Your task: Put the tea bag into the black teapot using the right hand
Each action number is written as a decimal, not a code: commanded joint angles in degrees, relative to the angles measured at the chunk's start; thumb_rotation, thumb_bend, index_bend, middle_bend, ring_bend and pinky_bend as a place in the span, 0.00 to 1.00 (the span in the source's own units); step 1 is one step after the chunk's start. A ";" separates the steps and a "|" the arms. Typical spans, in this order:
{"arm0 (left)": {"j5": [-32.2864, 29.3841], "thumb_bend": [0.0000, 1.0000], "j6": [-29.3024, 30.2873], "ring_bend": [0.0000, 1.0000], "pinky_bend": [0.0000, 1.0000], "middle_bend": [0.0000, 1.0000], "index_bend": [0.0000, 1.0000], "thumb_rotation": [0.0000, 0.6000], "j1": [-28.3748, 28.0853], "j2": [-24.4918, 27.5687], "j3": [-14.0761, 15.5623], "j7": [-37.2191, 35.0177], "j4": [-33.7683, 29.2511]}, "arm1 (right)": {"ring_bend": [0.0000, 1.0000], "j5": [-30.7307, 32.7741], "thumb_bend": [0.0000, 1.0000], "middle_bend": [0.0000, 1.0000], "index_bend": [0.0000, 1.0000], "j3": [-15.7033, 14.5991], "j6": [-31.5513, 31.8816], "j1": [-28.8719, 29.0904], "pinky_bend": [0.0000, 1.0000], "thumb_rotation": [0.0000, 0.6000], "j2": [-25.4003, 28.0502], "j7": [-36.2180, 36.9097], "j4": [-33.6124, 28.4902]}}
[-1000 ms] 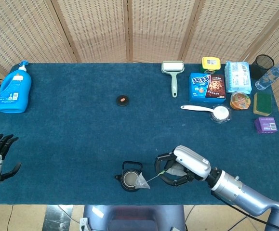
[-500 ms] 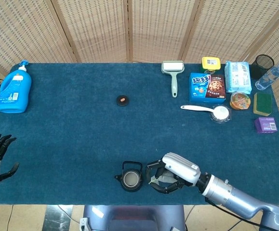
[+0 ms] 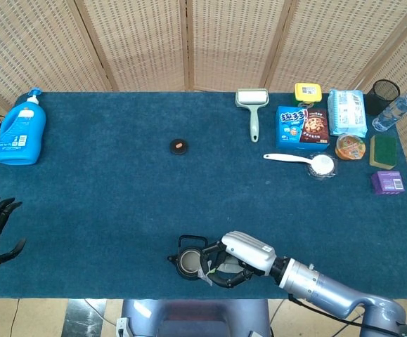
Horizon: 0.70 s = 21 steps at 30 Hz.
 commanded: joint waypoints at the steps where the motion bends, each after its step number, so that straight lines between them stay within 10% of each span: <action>1: -0.04 0.35 0.21 0.00 0.14 0.12 0.14 1.00 0.14 -0.06 -0.02 -0.22 0.36 | 1.00 1.22 0.53 1.00 0.62 0.23 -0.69 0.55 1.00 1.00 -1.24 -0.66 0.73; 21: 2.50 0.35 0.67 0.00 0.14 0.12 0.14 1.00 -0.29 1.05 0.60 -0.56 -0.60 | 1.00 5.47 0.53 1.00 0.62 1.44 -1.77 1.96 1.00 1.00 -5.77 -2.03 3.59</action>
